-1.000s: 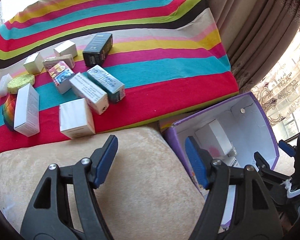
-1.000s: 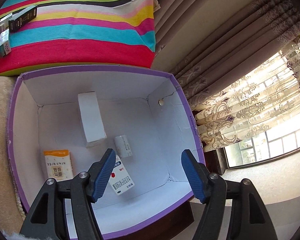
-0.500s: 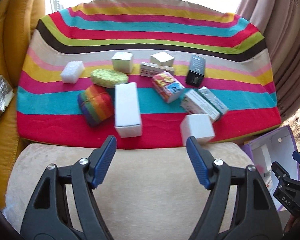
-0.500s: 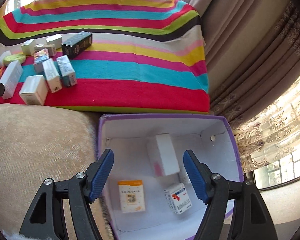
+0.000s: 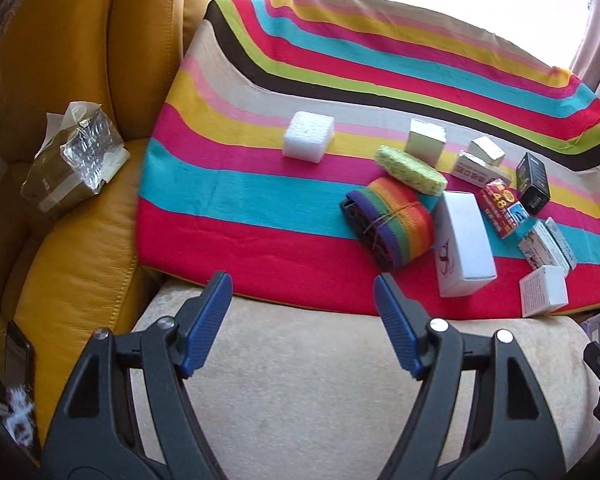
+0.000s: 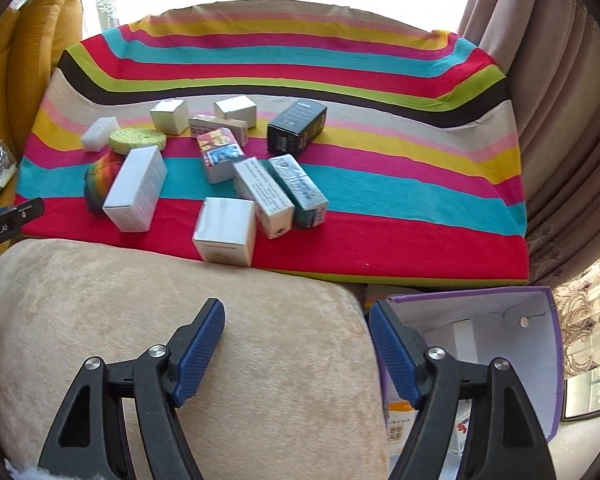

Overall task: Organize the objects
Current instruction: 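Move both open tools back over the striped cloth, then grasp the white foam block with the left tool while the right grasps a small white box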

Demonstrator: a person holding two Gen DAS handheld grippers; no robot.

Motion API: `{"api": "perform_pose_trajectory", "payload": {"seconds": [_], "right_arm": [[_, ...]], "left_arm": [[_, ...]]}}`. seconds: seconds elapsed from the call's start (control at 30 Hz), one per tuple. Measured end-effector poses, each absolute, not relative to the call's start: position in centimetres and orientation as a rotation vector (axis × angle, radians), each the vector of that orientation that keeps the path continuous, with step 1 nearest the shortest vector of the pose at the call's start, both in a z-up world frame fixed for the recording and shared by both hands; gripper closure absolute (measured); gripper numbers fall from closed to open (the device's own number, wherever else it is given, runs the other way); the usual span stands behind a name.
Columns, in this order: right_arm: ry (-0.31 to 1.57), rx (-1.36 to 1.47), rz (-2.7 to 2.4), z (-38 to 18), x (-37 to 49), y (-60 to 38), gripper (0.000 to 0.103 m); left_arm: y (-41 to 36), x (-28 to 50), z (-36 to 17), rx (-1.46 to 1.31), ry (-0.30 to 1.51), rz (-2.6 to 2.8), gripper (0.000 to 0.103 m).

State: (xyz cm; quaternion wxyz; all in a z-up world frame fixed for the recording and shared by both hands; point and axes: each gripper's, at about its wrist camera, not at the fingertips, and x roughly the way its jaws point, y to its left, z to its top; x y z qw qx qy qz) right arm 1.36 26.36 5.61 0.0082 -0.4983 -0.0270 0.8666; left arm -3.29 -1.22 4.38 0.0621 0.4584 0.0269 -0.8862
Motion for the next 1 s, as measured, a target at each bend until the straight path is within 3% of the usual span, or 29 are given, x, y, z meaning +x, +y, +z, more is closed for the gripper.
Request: {"api": "perform_pose_trajectory", "payload": {"seconds": [0.73,1.0], "right_arm": [[0.074,-1.616,2.863,4.5,-2.1,21.2,0.022],[0.172,-1.619,2.841,3.6,-3.5,21.8,0.022]], "left_arm": [[-2.2,-6.5,3.3,1.422,0.014,-2.634,0.027],[-3.7,-11.1,4.3,1.401,0.165,-2.798,0.027]]}}
